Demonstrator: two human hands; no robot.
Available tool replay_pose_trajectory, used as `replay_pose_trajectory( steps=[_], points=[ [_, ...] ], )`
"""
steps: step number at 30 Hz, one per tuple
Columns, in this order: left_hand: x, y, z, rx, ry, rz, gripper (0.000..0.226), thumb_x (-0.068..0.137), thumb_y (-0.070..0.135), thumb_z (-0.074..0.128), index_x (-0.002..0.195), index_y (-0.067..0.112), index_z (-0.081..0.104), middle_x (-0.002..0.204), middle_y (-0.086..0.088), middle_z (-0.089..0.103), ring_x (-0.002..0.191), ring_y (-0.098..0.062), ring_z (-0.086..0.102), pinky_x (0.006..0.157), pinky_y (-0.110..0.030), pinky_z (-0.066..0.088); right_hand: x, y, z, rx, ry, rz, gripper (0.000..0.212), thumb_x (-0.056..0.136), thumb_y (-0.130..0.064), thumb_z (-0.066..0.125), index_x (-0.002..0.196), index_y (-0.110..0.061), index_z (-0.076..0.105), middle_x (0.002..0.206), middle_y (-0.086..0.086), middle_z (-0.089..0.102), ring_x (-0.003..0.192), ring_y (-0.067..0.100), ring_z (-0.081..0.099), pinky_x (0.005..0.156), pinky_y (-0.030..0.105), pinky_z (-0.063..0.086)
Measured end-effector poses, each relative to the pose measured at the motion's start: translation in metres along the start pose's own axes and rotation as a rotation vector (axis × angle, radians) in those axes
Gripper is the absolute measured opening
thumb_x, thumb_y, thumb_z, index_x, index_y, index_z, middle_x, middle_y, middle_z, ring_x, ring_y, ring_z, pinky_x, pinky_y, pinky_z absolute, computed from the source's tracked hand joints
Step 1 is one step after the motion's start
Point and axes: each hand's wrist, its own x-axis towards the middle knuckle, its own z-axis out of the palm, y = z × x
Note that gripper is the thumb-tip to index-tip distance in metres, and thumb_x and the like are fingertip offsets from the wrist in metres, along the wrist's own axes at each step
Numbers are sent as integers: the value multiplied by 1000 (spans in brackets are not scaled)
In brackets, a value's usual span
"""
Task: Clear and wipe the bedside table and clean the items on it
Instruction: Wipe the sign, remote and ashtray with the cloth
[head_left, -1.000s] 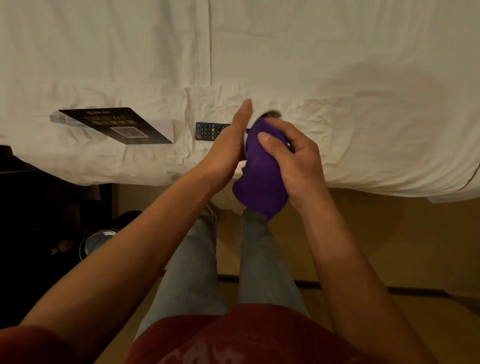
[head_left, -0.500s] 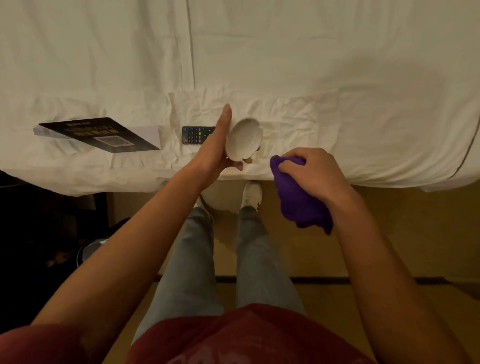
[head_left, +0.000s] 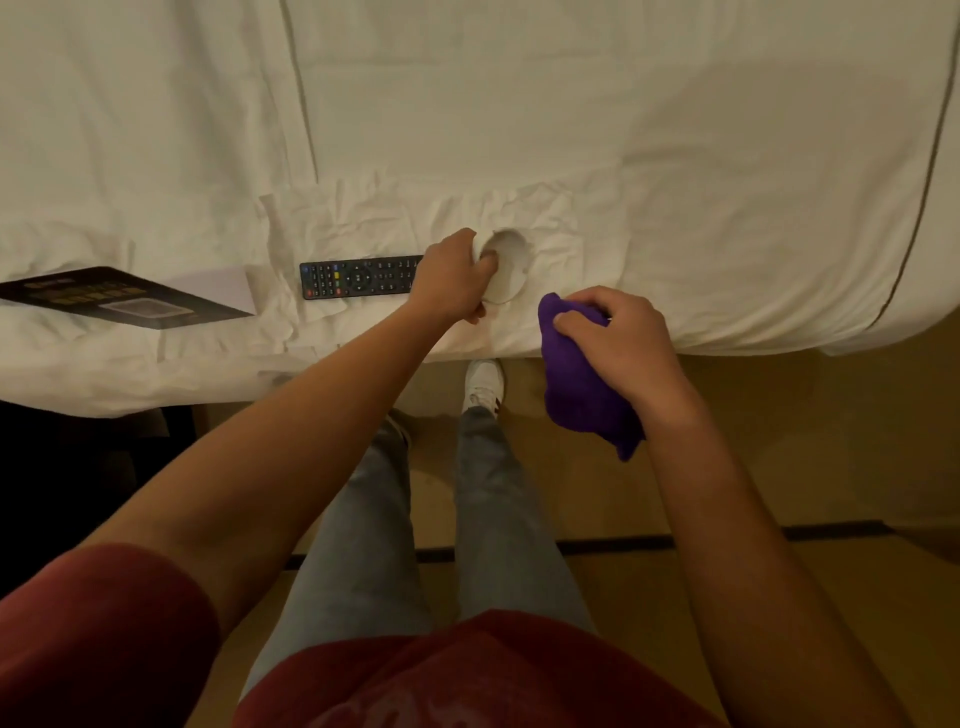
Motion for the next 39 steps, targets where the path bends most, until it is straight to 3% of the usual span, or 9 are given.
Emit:
replay_pose_trajectory(
  steps=[7,12,19,22,25,29,31,34,39],
  points=[
    [20,1,18,127,13,74,33,101,26,57,129,11,48,96,-15,69,54,-28,70,41,-36,56,14,4,-7,12,-31,-3,14,90,-37,68,103,-38,73,96,-25,68,89,-1,62,68,19,45],
    [25,-2,27,444,118,142,56,95,30,64,144,17,42,129,-17,58,100,-39,65,79,-44,53,21,2,-12,11,-42,-14,17,91,-36,68,107,-35,74,96,-25,68,90,-1,63,69,20,47],
    [19,-6,24,704,178,124,69,91,36,66,149,12,37,138,-17,43,107,-38,61,71,-43,52,28,-11,-19,52,0,-53,13,91,-36,69,104,-37,72,93,-28,66,86,-7,62,67,14,45],
    [9,2,12,569,280,136,55,97,38,58,144,12,46,135,-14,48,103,-31,63,74,-40,53,26,-22,-19,139,65,-111,14,91,-36,71,103,-42,67,91,-33,65,88,-17,60,64,3,44],
    [-9,15,-6,299,358,158,41,103,48,45,115,15,66,111,-1,64,90,-18,64,76,-36,52,22,-36,-15,234,91,-141,22,91,-39,72,113,-39,67,104,-28,67,96,-6,64,74,15,53],
    [-57,30,-36,-164,187,128,65,102,62,34,79,15,73,74,6,71,74,-3,67,73,-26,50,15,-68,1,253,49,-217,29,94,-36,70,122,-33,65,111,-25,66,103,0,64,79,19,56],
    [-85,33,-47,-282,137,140,71,96,69,35,81,10,71,76,0,71,73,-6,65,71,-27,51,8,-88,14,224,37,-275,28,95,-35,68,123,-32,64,110,-26,65,101,-2,64,77,14,54],
    [-120,29,-64,-387,160,143,74,90,70,46,90,-1,62,86,-19,66,81,-36,63,73,-49,53,-8,-116,38,201,36,-348,24,97,-36,62,120,-30,64,108,-24,66,94,-7,64,69,7,49],
    [-161,0,-104,-465,311,201,41,92,48,70,101,8,60,97,-8,68,88,-22,68,74,-41,59,-37,-149,74,252,-32,-423,21,99,-35,57,116,-24,63,104,-19,67,90,-5,66,69,11,51]
  ],
)
